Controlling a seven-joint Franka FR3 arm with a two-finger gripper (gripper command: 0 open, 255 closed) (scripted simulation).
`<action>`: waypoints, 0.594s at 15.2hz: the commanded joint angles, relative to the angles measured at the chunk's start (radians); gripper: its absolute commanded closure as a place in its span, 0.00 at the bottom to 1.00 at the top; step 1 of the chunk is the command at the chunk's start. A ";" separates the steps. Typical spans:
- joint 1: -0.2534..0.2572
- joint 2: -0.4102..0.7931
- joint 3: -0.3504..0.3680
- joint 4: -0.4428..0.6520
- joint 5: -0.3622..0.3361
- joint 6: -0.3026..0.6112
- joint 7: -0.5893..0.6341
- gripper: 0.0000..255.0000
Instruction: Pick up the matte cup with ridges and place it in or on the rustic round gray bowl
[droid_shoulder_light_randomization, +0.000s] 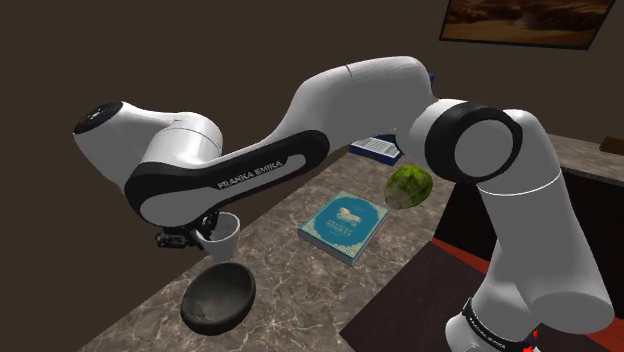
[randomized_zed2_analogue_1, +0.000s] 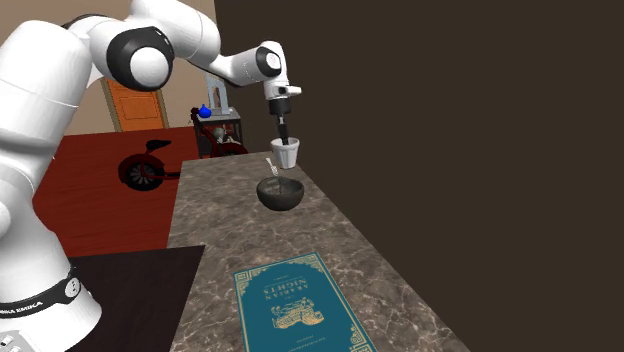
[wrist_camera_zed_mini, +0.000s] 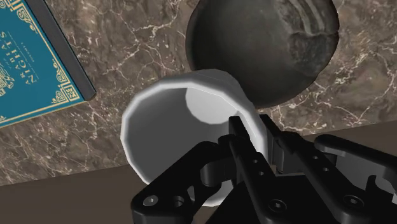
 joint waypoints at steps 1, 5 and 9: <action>0.053 0.042 0.003 0.079 -0.008 -0.046 0.029 1.00; 0.088 0.076 0.002 0.114 -0.016 -0.055 0.055 1.00; 0.081 0.084 0.000 0.073 -0.021 -0.010 0.069 1.00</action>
